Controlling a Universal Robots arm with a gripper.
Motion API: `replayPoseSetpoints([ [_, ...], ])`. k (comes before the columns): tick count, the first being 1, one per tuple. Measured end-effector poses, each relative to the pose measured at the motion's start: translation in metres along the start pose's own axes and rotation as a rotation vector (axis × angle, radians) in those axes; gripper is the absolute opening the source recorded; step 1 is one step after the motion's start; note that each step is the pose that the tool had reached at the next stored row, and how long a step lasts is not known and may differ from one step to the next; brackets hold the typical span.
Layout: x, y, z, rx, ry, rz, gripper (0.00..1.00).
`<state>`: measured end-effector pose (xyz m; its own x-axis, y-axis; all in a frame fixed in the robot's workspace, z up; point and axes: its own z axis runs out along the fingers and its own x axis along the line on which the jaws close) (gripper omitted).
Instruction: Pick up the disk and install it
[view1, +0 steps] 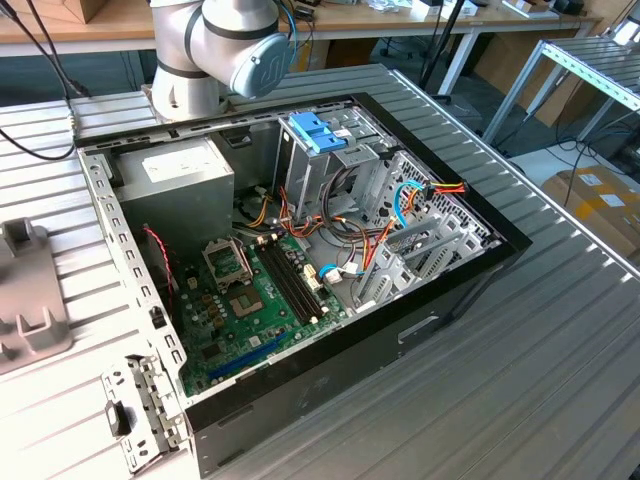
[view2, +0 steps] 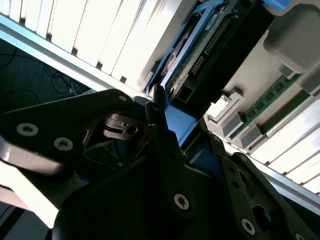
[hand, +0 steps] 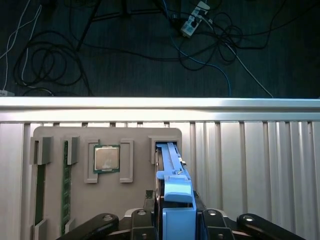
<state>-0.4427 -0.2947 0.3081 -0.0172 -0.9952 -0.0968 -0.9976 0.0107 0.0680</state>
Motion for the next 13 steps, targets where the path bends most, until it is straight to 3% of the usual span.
replayPoseSetpoints([
  [13,0.0003,0.0024,0.0025,0.0004,-0.0002,0.0,0.38],
])
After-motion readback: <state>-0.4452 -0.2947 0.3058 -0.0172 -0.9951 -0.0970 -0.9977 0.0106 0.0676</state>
